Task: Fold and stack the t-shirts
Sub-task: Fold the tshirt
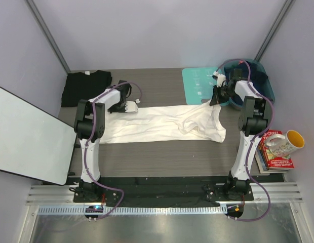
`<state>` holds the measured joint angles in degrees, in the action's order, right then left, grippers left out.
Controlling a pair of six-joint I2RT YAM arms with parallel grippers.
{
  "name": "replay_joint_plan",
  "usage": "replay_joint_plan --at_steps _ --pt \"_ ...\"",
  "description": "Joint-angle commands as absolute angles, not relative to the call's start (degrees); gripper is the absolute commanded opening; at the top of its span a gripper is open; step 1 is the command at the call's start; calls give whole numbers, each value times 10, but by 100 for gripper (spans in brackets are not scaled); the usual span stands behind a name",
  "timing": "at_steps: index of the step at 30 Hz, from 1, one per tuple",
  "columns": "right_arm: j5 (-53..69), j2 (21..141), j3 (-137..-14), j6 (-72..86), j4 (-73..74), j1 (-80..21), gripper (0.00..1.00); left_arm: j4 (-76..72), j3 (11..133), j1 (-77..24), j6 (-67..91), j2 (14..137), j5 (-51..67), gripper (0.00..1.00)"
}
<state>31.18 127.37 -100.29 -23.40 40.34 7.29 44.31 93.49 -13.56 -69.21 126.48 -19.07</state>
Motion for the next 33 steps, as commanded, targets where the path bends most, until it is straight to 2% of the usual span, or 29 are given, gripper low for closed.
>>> replay_joint_plan --at_steps 1,25,31,33 --pt "306 1239 -1020 -253 410 79 1 461 918 -134 -683 1292 -185 0" --pt "212 1198 -975 -393 474 81 1 447 909 -134 -676 1281 -186 0" --pt "235 1194 -990 -432 533 78 36 445 902 -134 -672 1274 -187 0" --pt "247 1185 -998 -442 541 78 40 441 897 -134 -674 1270 -187 0"
